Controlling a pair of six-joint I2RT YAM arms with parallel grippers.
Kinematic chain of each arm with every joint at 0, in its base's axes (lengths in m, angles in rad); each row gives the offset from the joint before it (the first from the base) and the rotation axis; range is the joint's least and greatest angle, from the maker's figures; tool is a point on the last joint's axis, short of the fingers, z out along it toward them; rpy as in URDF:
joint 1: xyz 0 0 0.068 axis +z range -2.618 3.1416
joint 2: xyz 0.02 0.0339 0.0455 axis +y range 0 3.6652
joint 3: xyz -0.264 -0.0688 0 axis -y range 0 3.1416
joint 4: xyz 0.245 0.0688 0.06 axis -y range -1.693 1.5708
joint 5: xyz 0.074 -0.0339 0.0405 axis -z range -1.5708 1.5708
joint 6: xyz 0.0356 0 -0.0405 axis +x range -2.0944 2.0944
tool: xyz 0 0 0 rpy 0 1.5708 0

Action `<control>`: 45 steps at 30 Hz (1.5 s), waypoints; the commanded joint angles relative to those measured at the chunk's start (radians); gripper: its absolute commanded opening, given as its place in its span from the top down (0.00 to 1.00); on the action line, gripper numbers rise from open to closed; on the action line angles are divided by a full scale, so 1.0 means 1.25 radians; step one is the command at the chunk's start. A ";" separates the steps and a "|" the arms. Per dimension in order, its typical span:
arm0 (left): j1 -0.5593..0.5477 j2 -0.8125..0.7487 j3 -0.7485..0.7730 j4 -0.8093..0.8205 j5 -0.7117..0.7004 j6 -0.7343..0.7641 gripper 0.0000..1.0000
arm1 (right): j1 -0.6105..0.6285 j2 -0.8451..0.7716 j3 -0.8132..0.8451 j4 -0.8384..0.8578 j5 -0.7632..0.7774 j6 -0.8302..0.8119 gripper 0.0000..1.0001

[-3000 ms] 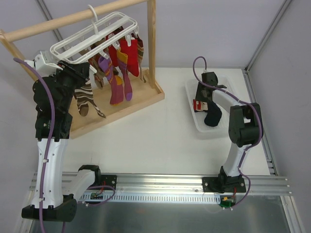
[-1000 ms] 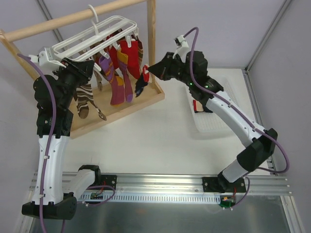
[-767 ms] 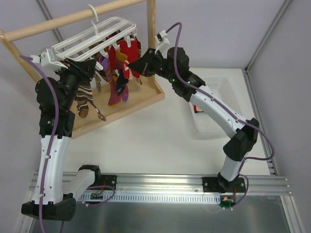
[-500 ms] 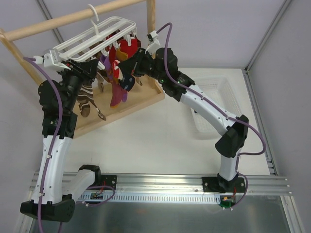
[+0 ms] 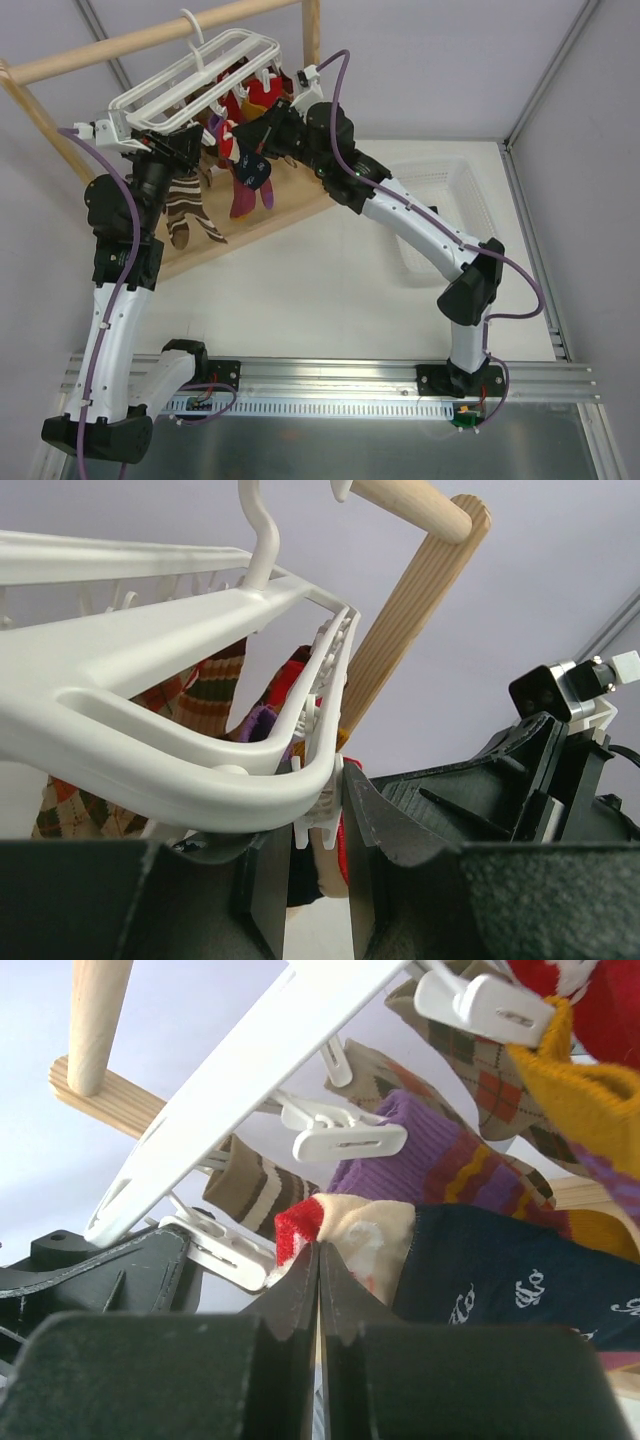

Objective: Clip the socks to the hanger
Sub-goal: Clamp the sock onto the hanger.

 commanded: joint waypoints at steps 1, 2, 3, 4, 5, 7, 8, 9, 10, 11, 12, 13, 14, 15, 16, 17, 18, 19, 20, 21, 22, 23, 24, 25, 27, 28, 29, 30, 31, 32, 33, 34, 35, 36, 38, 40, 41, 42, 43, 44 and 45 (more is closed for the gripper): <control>-0.011 -0.022 -0.010 0.074 -0.009 0.021 1.00 | 0.015 0.011 0.047 0.027 0.018 0.019 0.99; -0.012 -0.023 -0.010 0.075 -0.009 0.021 1.00 | 0.016 0.012 0.048 0.029 0.018 0.019 0.99; -0.011 -0.022 -0.010 0.075 -0.007 0.021 1.00 | 0.017 0.013 0.050 0.028 0.019 0.020 0.99; -0.011 -0.023 -0.010 0.076 -0.007 0.021 1.00 | 0.020 0.014 0.050 0.032 0.021 0.020 0.99; -0.011 -0.022 -0.012 0.077 -0.003 0.020 1.00 | 0.022 0.014 0.051 0.033 0.021 0.018 0.99; -0.011 -0.022 -0.015 0.080 -0.005 0.020 1.00 | 0.025 0.016 0.052 0.037 0.024 0.019 0.99; -0.011 -0.023 -0.017 0.081 -0.006 0.020 1.00 | 0.025 0.017 0.053 0.037 0.024 0.020 0.99; -0.011 -0.024 -0.018 0.081 -0.007 0.021 1.00 | 0.026 0.018 0.054 0.038 0.024 0.020 0.99; -0.011 -0.024 -0.020 0.083 -0.006 0.022 1.00 | 0.027 0.019 0.058 0.039 0.023 0.020 0.99; -0.011 -0.023 -0.023 0.086 -0.006 0.024 1.00 | 0.027 0.021 0.061 0.039 0.021 0.021 0.99; -0.012 -0.024 -0.027 0.087 -0.006 0.027 1.00 | 0.027 0.021 0.063 0.039 0.020 0.021 0.99; -0.012 -0.024 -0.031 0.091 -0.006 0.029 1.00 | 0.028 0.021 0.064 0.040 0.020 0.023 0.99; -0.012 -0.023 -0.038 0.098 -0.007 0.039 1.00 | 0.027 0.019 0.066 0.040 0.019 0.024 0.99; -0.012 -0.024 -0.040 0.102 -0.011 0.042 1.00 | 0.028 0.019 0.066 0.041 0.018 0.025 0.99; -0.012 -0.027 -0.043 0.103 -0.013 0.045 1.00 | 0.030 0.018 0.066 0.041 0.018 0.025 0.99; -0.012 -0.027 -0.047 0.104 -0.017 0.051 1.00 | 0.030 0.017 0.066 0.043 0.019 0.026 0.99; -0.012 -0.027 -0.049 0.107 -0.017 0.054 1.00 | 0.030 0.016 0.063 0.045 0.020 0.029 0.99; -0.012 -0.030 -0.051 0.108 -0.016 0.055 1.00 | 0.031 0.017 0.063 0.048 0.020 0.029 0.99; -0.012 -0.030 -0.054 0.110 -0.013 0.055 1.00 | 0.030 0.018 0.063 0.050 0.020 0.031 0.99; -0.013 -0.032 -0.055 0.115 -0.011 0.055 1.00 | 0.032 0.020 0.064 0.052 0.020 0.037 0.99; -0.013 -0.032 -0.056 0.116 -0.007 0.055 1.00 | 0.032 0.022 0.067 0.055 0.018 0.041 0.99; -0.013 -0.033 -0.058 0.118 -0.007 0.056 1.00 | 0.032 0.023 0.067 0.057 0.018 0.045 0.99; -0.014 -0.034 -0.061 0.119 -0.008 0.056 1.00 | 0.033 0.024 0.067 0.061 0.016 0.051 0.99; -0.014 -0.037 -0.063 0.121 -0.009 0.054 1.00 | 0.032 0.025 0.067 0.064 0.018 0.053 0.99; -0.014 -0.040 -0.071 0.127 -0.003 0.054 1.00 | 0.036 0.024 0.067 0.066 0.021 0.059 0.99; -0.014 -0.044 -0.074 0.137 -0.001 0.053 1.00 | 0.036 0.025 0.066 0.066 0.029 0.061 0.99; -0.016 -0.045 -0.082 0.142 -0.001 0.054 1.00 | 0.037 0.025 0.063 0.067 0.030 0.066 0.99; -0.016 -0.048 -0.086 0.148 -0.001 0.054 1.00 | 0.037 0.027 0.063 0.071 0.030 0.070 0.99; -0.017 -0.050 -0.089 0.153 -0.005 0.055 1.00 | 0.038 0.028 0.062 0.076 0.030 0.084 0.99; -0.017 -0.051 -0.094 0.153 -0.007 0.056 1.00 | 0.037 0.028 0.063 0.081 0.029 0.089 0.99; -0.017 -0.051 -0.097 0.155 -0.009 0.056 1.00 | 0.038 0.028 0.062 0.086 0.029 0.096 0.99; -0.017 -0.053 -0.098 0.156 -0.012 0.056 1.00 | 0.040 0.028 0.059 0.093 0.031 0.102 0.99; -0.017 -0.053 -0.102 0.161 -0.011 0.053 1.00 | 0.040 0.029 0.059 0.094 0.031 0.110 0.99; -0.018 -0.054 -0.104 0.162 -0.009 0.050 1.00 | 0.042 0.028 0.058 0.097 0.034 0.111 0.99; -0.017 -0.057 -0.109 0.169 -0.008 0.045 1.00 | 0.044 0.029 0.057 0.098 0.037 0.113 0.99; -0.018 -0.060 -0.115 0.177 -0.007 0.045 1.00 | 0.046 0.029 0.055 0.103 0.036 0.121 0.99; -0.018 -0.062 -0.121 0.180 -0.007 0.043 1.00 | 0.046 0.029 0.055 0.104 0.037 0.126 0.99; -0.018 -0.065 -0.126 0.186 -0.008 0.042 0.99 | 0.047 0.029 0.053 0.105 0.037 0.126 0.99; -0.019 -0.066 -0.129 0.190 -0.007 0.040 1.00 | 0.049 0.030 0.054 0.105 0.042 0.127 0.99; -0.019 -0.067 -0.135 0.195 -0.005 0.038 1.00 | 0.049 0.030 0.055 0.105 0.041 0.127 0.99; -0.019 -0.068 -0.137 0.196 -0.005 0.038 0.99 | 0.051 0.030 0.055 0.106 0.042 0.131 0.99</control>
